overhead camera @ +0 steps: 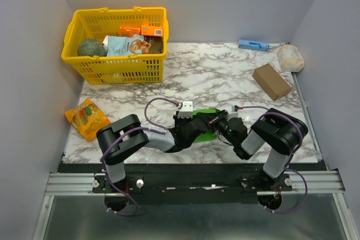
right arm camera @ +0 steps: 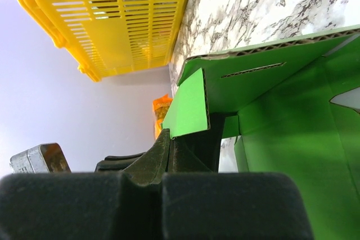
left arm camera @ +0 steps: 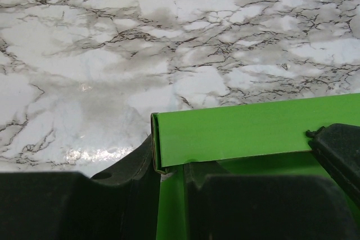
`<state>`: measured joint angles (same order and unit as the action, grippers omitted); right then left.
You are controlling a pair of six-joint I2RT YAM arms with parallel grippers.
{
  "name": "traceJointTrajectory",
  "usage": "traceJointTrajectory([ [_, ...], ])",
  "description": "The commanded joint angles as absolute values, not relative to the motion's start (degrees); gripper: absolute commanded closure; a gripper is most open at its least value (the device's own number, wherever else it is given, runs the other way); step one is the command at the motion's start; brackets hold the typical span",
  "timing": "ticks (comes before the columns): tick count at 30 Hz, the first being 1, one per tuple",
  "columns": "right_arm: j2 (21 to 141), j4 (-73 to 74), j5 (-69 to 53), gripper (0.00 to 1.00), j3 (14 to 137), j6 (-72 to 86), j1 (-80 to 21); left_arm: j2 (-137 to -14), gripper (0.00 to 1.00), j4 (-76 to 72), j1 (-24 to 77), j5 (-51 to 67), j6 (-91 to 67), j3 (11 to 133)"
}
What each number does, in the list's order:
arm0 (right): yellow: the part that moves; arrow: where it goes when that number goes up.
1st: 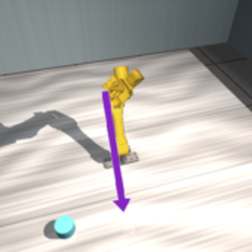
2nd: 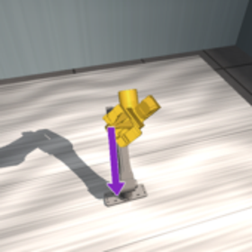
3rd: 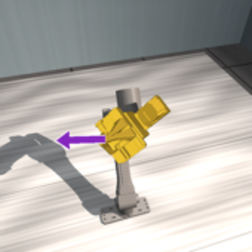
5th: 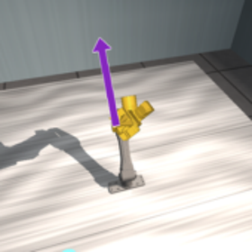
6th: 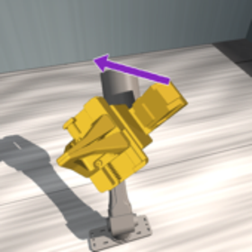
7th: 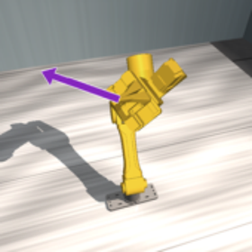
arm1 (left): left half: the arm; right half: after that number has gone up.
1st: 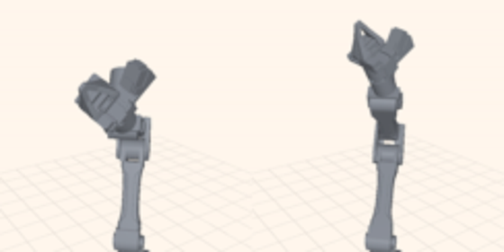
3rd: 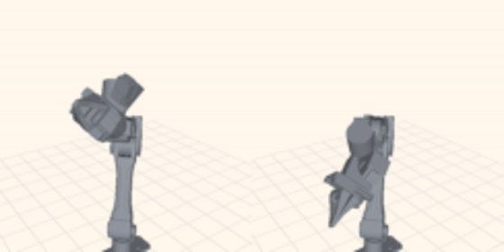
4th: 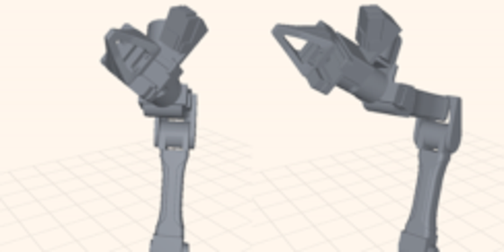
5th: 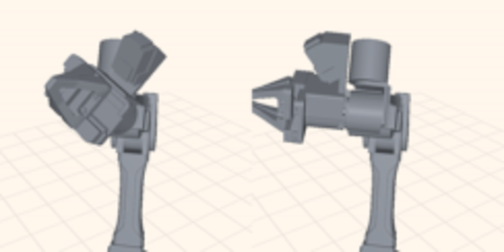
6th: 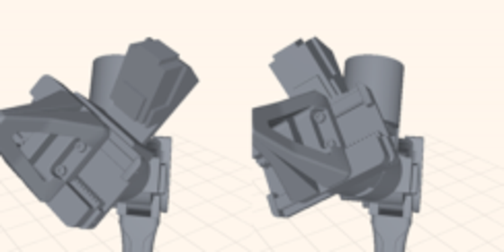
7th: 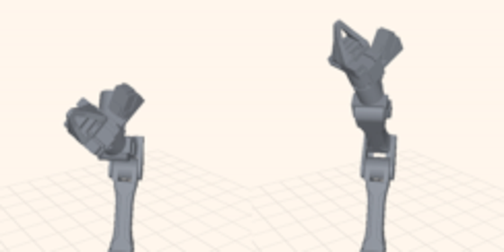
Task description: Fold the paper box
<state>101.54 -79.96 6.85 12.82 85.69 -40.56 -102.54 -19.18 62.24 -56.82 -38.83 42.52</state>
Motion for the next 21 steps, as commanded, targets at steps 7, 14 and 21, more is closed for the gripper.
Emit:
traceJointTrajectory([
  [7,100.37,-82.27,10.19,1.00,9.93,85.08,-40.87,-101.88,1.00,-25.46,61.00,-59.52,-31.66,33.42],
  [14,100.55,-82.27,9.76,0.99,10.37,84.99,-40.87,-101.16,0.90,-31.81,61.08,-55.20,-29.53,31.03],
  [21,100.63,-82.97,9.84,1.00,9.93,85.17,-40.87,-100.72,0.75,-34.53,61.00,-54.58,-30.32,29.09],
])
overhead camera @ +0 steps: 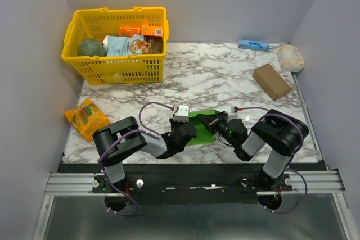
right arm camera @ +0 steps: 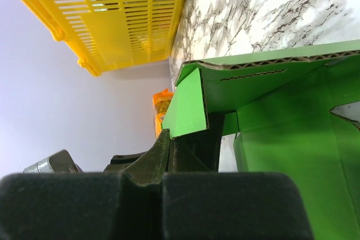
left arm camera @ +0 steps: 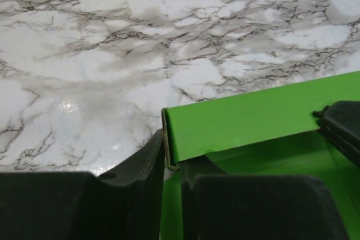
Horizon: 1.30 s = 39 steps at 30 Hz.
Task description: Fold the paper box
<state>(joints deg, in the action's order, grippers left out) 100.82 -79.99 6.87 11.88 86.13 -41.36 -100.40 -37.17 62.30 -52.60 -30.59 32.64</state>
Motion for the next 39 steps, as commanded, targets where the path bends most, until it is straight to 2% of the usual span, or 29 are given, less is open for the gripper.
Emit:
traceJointTrajectory([
  [1,100.90,-83.06,9.84,1.00,10.02,85.25,-40.87,-100.64,0.72,-34.98,61.00,-54.58,-30.32,28.48],
  [7,101.69,-84.02,9.49,0.99,10.11,85.60,-40.87,-100.11,0.69,-37.52,61.00,-53.53,-30.32,26.72],
  [9,102.04,-84.55,9.49,0.99,10.11,85.61,-40.87,-100.02,0.74,-38.58,61.00,-53.61,-30.15,26.37],
  [10,102.13,-84.72,9.49,1.00,10.02,85.69,-40.87,-99.93,0.79,-39.02,61.00,-53.53,-30.06,26.02],
  [16,102.04,-84.99,9.84,0.99,9.58,85.52,-40.87,-101.16,0.90,-39.29,60.91,-55.28,-29.70,26.89],
  [19,101.34,-84.99,10.46,1.00,8.97,85.52,-40.87,-101.07,1.00,-31.75,60.91,-59.48,-34.18,29.26],
  [27,99.49,-83.85,11.95,0.99,8.18,84.99,-40.87,-102.30,1.00,-14.97,60.91,-65.91,-44.99,33.31],
  [39,98.96,-83.94,13.09,0.99,7.38,85.17,-40.87,-104.33,1.00,-8.00,60.91,-68.91,-51.24,34.28],
])
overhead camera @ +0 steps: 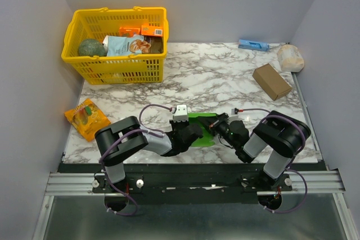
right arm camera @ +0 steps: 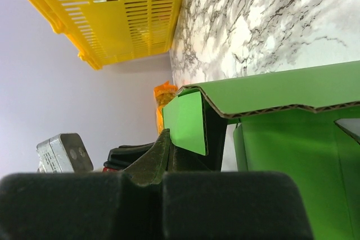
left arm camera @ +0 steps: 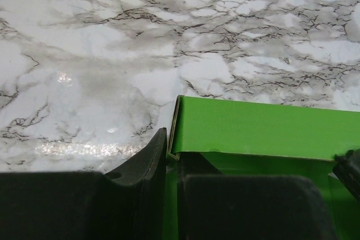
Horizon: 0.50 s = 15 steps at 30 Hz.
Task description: Fold the paper box
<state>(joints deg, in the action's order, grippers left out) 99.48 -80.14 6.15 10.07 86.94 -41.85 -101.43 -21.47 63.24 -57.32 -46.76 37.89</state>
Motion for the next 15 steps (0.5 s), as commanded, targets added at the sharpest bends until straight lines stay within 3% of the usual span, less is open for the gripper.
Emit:
traceJointTrajectory([
  [1,98.88,-83.94,13.18,0.99,7.38,85.17,-40.87,-104.24,1.00,-7.74,60.91,-69.17,-51.41,34.36],
  [7,98.09,-83.50,13.45,1.00,7.03,84.99,-40.87,-104.24,1.00,-11.15,61.26,-69.26,-46.70,33.84],
  [12,96.16,-83.41,11.70,0.99,7.47,83.32,-40.87,-101.43,1.00,-30.27,62.84,-63.23,-32.36,27.96],
  [14,94.32,-82.80,11.08,0.93,7.21,81.48,-40.87,-98.28,1.00,-35.13,62.84,-59.26,-26.93,24.46],
  [15,91.78,-81.57,10.47,0.83,6.86,80.87,-40.78,-96.96,1.00,-36.72,62.75,-56.02,-26.55,23.48],
])
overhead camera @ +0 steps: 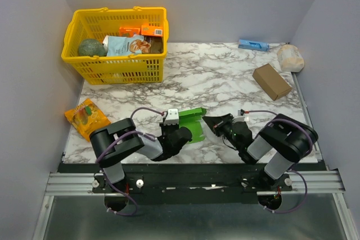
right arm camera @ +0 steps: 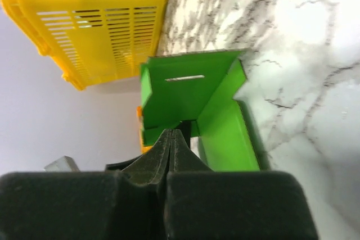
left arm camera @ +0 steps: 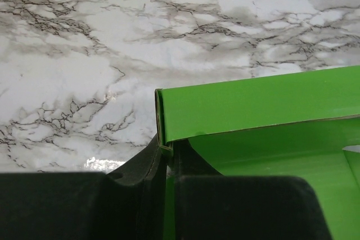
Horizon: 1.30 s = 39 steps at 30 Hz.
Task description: Fold the paper box
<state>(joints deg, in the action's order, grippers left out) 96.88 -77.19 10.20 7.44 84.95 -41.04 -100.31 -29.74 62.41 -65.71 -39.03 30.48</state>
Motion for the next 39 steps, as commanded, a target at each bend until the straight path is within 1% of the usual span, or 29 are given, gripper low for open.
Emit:
traceJointTrajectory([
  [1,90.19,-80.78,10.20,0.77,6.51,79.90,-40.87,-95.38,1.00,-37.26,62.41,-53.64,-25.93,22.51],
  [2,88.44,-79.64,9.93,0.72,6.24,77.28,-40.87,-91.97,1.00,-38.14,61.45,-50.66,-25.06,20.32],
  [3,83.46,-75.54,9.32,0.66,5.98,75.69,-40.78,-90.19,1.00,-37.88,60.91,-48.71,-24.79,19.43],
  [4,80.89,-72.71,9.14,0.56,5.89,71.76,-40.87,-88.17,1.00,-37.45,60.30,-42.08,-24.52,18.81],
  [5,77.29,-69.38,8.97,0.52,6.06,69.46,-40.87,-84.50,1.00,-37.27,59.51,-38.79,-23.83,17.85],
  [6,74.21,-62.21,8.53,0.49,6.24,66.82,-40.87,-82.72,1.00,-34.05,58.02,-36.32,-23.99,17.93],
  [7,66.96,-58.14,8.09,0.43,7.20,60.36,-40.87,-81.05,1.00,-32.62,57.40,-29.69,-23.65,18.02],
  [8,63.23,-53.66,7.39,0.42,8.16,56.73,-40.87,-78.25,1.00,-30.95,56.17,-26.49,-23.38,18.63],
  [9,59.71,-43.00,6.43,0.39,9.30,53.21,-40.87,-77.00,1.00,-26.85,54.51,-23.85,-23.55,19.15],
  [10,52.54,-37.93,5.98,0.37,11.67,46.21,-41.04,-75.77,1.00,-24.98,53.62,-21.73,-24.08,19.68],
  [11,49.60,-33.44,5.63,0.36,12.47,42.84,-40.96,-73.59,1.00,-23.22,52.66,-17.45,-24.43,20.56],
  [12,46.09,-25.48,4.75,0.33,13.09,39.67,-41.04,-72.26,1.00,-20.68,51.78,-15.31,-24.87,20.74],
  [13,43.10,-21.83,4.14,0.31,13.88,34.16,-40.96,-71.03,1.00,-19.70,49.77,-12.94,-25.31,20.83],
  [14,37.24,-17.97,3.17,0.31,15.45,31.75,-41.04,-68.75,1.00,-18.82,48.62,-7.79,-25.40,20.92],
  [15,34.74,-10.53,1.42,0.30,16.34,29.99,-41.04,-67.69,1.00,-16.20,47.56,-6.17,-25.57,21.18],
  [17,28.52,-4.16,0.27,0.28,18.36,26.39,-41.04,-65.06,1.00,-13.28,45.53,-3.44,-25.66,22.05],
  [18,27.08,0.74,-2.87,0.27,18.89,25.41,-41.04,-64.08,1.00,-11.44,44.74,-0.90,-25.58,22.15],
  [19,25.85,3.57,-3.68,0.23,19.42,24.36,-41.04,-63.12,1.00,-10.64,44.39,-0.36,-25.58,22.32],
  [21,24.79,8.59,-6.31,0.21,21.00,23.65,-41.13,-60.39,1.00,-8.97,43.68,1.48,-25.49,22.67],
  [22,24.87,9.48,-7.55,0.18,21.53,23.12,-41.13,-59.68,1.00,-8.44,43.42,1.76,-25.49,22.76],
  [26,27.15,9.32,-12.91,0.14,22.76,22.06,-42.36,-57.75,1.00,-5.10,42.37,3.51,-26.28,24.86],
  [35,29.44,7.47,-8.79,0.13,22.59,20.74,-49.30,-58.80,1.00,-0.53,41.48,4.12,-26.98,27.60],
  [39,33.21,3.97,-5.03,0.16,23.46,20.92,-52.02,-58.89,1.00,-1.76,41.40,5.71,-26.81,27.25],
])
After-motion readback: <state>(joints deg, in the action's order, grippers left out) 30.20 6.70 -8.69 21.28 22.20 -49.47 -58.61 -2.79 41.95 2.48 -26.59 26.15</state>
